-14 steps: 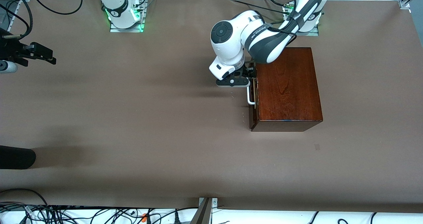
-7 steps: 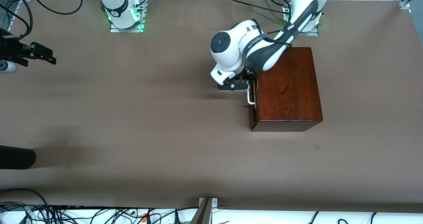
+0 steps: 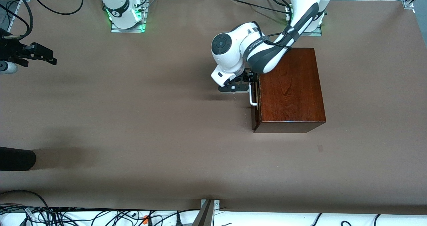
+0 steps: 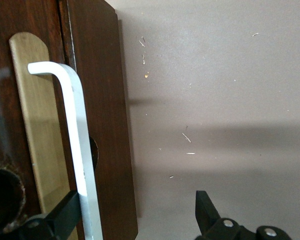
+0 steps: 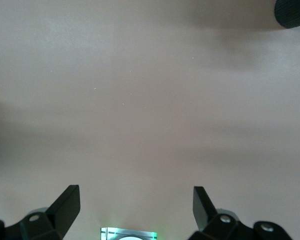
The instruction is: Open drawer, take yellow block, close drawer
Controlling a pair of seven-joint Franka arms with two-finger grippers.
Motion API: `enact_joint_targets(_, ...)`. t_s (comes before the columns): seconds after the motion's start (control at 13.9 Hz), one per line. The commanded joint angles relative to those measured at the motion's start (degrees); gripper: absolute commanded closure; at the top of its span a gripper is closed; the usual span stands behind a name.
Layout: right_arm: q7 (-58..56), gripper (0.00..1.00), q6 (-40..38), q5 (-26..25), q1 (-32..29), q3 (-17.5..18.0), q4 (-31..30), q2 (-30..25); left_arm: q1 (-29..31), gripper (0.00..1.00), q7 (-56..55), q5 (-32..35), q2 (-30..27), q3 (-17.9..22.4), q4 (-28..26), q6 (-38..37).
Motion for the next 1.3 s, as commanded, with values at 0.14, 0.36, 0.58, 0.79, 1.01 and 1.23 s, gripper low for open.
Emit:
enact_joint_targets(0.14,0.2,0.00,-1.2,-0.6,-0.3,0.3,1.1,0.1,-1.2,0.00,-1.5,1.6,1.6,0.0,0.8,2.0)
enact_joint_targets(0.36,0.2,0.00,-1.1,-0.6,-0.3,0.3,1.1,0.1,-1.8,0.00,-1.6,1.6,2.9,-0.1,2.9,2.1)
enact_joint_targets(0.58,0.2,0.00,-1.1,-0.6,-0.3,0.3,1.1,0.1,-3.1,0.00,-1.9,1.4,5.1,-0.1,5.5,2.1)
enact_joint_targets(0.79,0.2,0.00,-1.2,-0.6,-0.3,0.3,1.1,0.1,-4.5,0.00,-2.8,1.3,6.5,-0.1,7.7,2.1)
enact_joint_targets(1.01,0.2,0.00,-1.2,-0.6,-0.3,0.2,1.1,0.1,-6.2,0.00,-3.6,1.1,7.7,0.1,9.4,2.1)
enact_joint_targets(1.23,0.2,0.00,-1.2,-0.6,-0.3,0.2,1.1,0.1,-7.7,0.00,-4.5,1.1,9.8,0.1,12.8,2.1)
